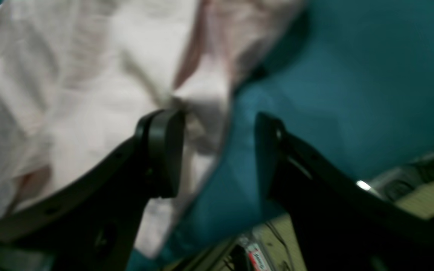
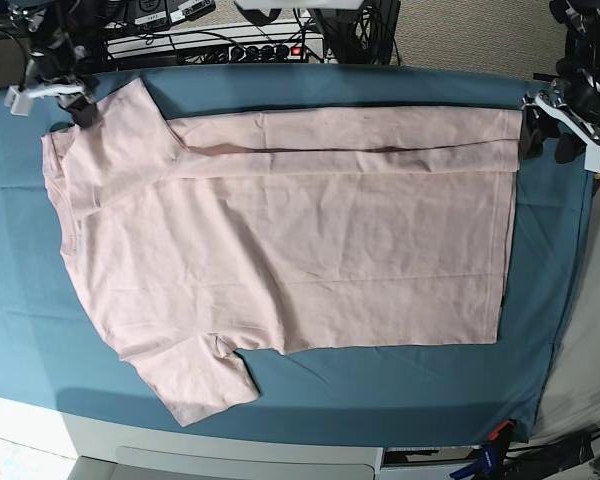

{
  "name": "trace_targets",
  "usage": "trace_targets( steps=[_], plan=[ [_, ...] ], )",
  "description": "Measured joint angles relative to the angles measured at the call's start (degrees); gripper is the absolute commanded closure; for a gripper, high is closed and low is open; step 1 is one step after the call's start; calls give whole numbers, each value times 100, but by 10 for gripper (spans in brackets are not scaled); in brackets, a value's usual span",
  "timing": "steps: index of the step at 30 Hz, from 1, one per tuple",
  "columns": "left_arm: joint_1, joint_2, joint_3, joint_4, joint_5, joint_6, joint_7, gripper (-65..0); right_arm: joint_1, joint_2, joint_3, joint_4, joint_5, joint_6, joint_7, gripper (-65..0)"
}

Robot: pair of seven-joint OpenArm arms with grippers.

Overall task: Fold the T-shirt properly
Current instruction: 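Lay the folded edge down and open both grippers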

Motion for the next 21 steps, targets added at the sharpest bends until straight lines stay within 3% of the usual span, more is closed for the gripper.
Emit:
trace_targets(
  steps=[4,11,17,21],
  plan=[
    [0,-20,0,0,0,0,4,-399,13,-146,-472,35,94,68,118,-306],
    [0,-120,0,0,2,0,42,-399,28,-149,-654,50,-11,61,122,-169],
    [0,-127,0,0,2,0,46,-399,-44,-146,-619,50,116,70,83,-169],
    [0,-127,0,0,2,0,68,-399,-284,-153,-614,94,387,435,-76,-169]
  ],
)
